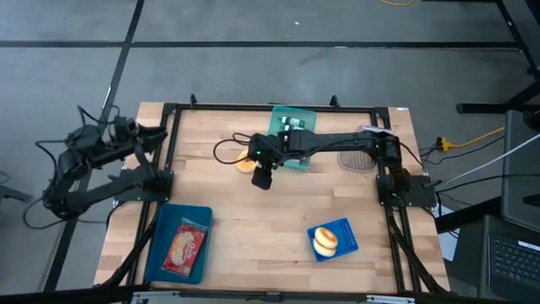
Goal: Pick & Place Food Item
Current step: Put the pink donut into the blue bin
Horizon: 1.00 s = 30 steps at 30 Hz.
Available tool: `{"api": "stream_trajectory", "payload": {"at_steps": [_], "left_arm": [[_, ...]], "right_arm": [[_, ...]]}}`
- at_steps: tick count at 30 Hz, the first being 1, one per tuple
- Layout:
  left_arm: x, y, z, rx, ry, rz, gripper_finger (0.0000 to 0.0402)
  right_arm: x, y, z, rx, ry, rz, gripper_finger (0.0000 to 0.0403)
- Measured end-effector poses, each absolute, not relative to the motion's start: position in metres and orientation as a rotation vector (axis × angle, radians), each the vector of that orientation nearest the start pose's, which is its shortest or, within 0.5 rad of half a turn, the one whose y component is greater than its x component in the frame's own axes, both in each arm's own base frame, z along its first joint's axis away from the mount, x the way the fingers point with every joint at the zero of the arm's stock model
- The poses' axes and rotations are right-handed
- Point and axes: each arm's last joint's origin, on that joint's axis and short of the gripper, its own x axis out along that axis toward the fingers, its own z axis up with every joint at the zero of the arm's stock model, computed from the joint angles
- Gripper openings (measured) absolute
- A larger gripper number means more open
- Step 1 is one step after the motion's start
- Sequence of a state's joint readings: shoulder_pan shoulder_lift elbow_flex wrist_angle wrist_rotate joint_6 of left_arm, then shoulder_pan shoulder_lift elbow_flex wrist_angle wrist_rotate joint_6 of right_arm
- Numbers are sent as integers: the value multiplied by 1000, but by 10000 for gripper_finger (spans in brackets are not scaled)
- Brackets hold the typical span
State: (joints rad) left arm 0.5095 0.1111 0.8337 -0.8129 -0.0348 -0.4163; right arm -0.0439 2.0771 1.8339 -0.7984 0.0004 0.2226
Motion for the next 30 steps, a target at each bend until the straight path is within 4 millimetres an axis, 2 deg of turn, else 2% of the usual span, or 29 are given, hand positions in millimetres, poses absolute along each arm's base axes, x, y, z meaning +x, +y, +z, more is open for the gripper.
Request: {"api": "stream_trajectory", "payload": {"at_steps": [7, 10, 13, 16, 18, 26, 30], "left_arm": [[24, 14, 267, -513, 44, 571, 139], [40, 23, 247, -548, 28, 572, 139], [50, 29, 243, -522, -69, 563, 139], [57, 36, 223, -545, -47, 649, 139], [60, 38, 219, -564, -88, 648, 139], [72, 44, 171, -648, 40, 702, 139], [72, 47, 167, -665, 19, 765, 139]], "right_arm": [[449, -36, 251, 221, 1014, -169, 207], [448, -40, 251, 229, 1015, -177, 207], [448, -42, 251, 236, 1016, -182, 207], [448, -44, 251, 244, 1017, -175, 207], [448, -45, 251, 249, 1017, -171, 207], [447, -45, 251, 133, 1024, -92, 207], [447, -47, 252, 50, 1027, -72, 207]]}}
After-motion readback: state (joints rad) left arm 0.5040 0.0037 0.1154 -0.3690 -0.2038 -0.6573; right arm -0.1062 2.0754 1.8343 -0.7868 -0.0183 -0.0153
